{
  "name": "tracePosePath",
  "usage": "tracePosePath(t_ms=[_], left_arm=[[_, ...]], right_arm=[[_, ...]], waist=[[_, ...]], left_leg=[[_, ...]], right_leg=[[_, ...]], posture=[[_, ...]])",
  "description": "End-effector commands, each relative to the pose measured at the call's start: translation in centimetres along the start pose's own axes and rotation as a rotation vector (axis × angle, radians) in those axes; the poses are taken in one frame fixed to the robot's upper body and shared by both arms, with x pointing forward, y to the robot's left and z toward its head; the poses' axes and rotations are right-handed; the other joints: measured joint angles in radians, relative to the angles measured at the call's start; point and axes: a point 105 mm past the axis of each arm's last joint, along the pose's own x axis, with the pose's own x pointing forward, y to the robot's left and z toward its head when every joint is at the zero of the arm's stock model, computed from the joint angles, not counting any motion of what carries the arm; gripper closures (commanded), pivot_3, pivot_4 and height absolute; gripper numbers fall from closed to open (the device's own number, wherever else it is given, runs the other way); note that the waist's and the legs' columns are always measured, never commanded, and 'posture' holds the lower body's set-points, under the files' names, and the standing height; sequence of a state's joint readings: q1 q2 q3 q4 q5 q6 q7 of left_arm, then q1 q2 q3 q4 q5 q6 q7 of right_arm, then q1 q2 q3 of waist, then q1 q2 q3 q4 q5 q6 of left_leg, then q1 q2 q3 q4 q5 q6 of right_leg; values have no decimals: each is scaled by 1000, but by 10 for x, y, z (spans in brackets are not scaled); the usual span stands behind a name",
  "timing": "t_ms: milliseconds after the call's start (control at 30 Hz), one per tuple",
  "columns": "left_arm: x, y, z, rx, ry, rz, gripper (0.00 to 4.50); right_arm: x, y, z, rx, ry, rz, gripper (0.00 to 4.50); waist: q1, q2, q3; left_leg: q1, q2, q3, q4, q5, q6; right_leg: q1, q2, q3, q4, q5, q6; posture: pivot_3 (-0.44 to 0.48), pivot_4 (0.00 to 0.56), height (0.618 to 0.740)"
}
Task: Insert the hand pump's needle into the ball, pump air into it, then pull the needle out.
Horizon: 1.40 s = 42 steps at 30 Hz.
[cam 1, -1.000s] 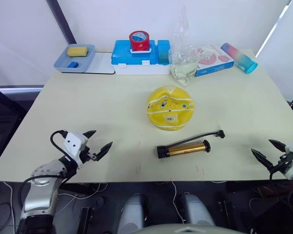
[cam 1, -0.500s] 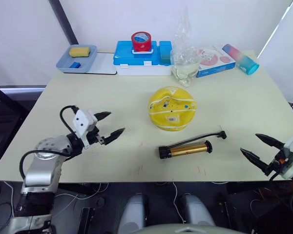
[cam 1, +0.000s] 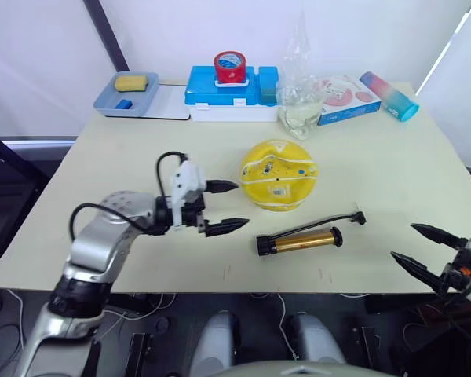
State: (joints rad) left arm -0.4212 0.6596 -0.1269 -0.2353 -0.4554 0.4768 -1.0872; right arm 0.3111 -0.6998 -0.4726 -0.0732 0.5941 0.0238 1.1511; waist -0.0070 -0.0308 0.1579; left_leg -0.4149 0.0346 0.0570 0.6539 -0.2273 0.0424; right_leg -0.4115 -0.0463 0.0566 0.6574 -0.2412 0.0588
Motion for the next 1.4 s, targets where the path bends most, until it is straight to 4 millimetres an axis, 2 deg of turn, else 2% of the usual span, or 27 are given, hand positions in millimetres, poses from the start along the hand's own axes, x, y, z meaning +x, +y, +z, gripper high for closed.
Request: tracePosePath(t_ms=[33,133,200,267,367,500,700,967,1167,1400], left_arm=[[17,0,8,50,11,-40,15],[40,1,17,42,-5,-83,15],[51,3,19,17,5,-100,532],[63,2,18,29,33,-120,1281],[82,3,19,32,65,-134,2835],[115,6,18,104,101,-115,2835],[151,0,14,76,153,-121,2835],[188,-6,1,157,261,-114,2835],[207,-1,-11,219,361,-87,2835],[218,-3,-26,229,439,-105,2835]], right_arm=[[-10,-6,12,-41,-30,-3,0],[-15,-8,13,-47,-37,1,0],[-17,-8,12,-48,-37,3,0],[-18,-8,10,-49,-37,6,0],[-19,-7,9,-53,-39,6,0],[-18,-7,5,-57,-42,5,0],[-18,-5,2,-62,-51,0,0],[-21,-5,-2,-67,-55,-8,0],[-21,-4,-6,-66,-60,-15,0],[-22,-3,-8,-69,-67,-22,0]], waist=[[-1,0,0],[-4,0,0],[-3,0,0],[-6,0,0],[-5,0,0],[-2,0,0],[-3,1,0],[-3,1,0],[-4,1,1],[-4,1,1]], left_leg=[[0,-2,0,0,0,0],[0,-3,-2,0,0,0],[0,-3,-3,0,0,0],[0,-4,-5,0,0,0],[0,-5,-8,0,0,0],[0,-6,-9,0,0,0],[-1,-8,-10,0,0,0],[-1,-9,-11,0,0,0],[-1,-9,-11,0,0,0],[-2,-10,-12,0,0,0]], right_leg=[[0,0,0,0,0,0],[0,1,0,0,0,1],[1,1,0,0,0,1],[1,1,0,0,0,2],[2,1,-1,0,-1,2],[3,1,-1,0,-1,2],[3,0,-1,0,-2,4],[3,0,-1,0,-2,4],[3,0,-1,0,-2,4],[3,0,-1,0,-2,4]], posture=[[0,150,739],[0,150,739],[0,150,739],[0,150,739],[0,150,739],[0,150,739],[0,150,739],[0,150,739],[0,150,739],[0,150,739]])
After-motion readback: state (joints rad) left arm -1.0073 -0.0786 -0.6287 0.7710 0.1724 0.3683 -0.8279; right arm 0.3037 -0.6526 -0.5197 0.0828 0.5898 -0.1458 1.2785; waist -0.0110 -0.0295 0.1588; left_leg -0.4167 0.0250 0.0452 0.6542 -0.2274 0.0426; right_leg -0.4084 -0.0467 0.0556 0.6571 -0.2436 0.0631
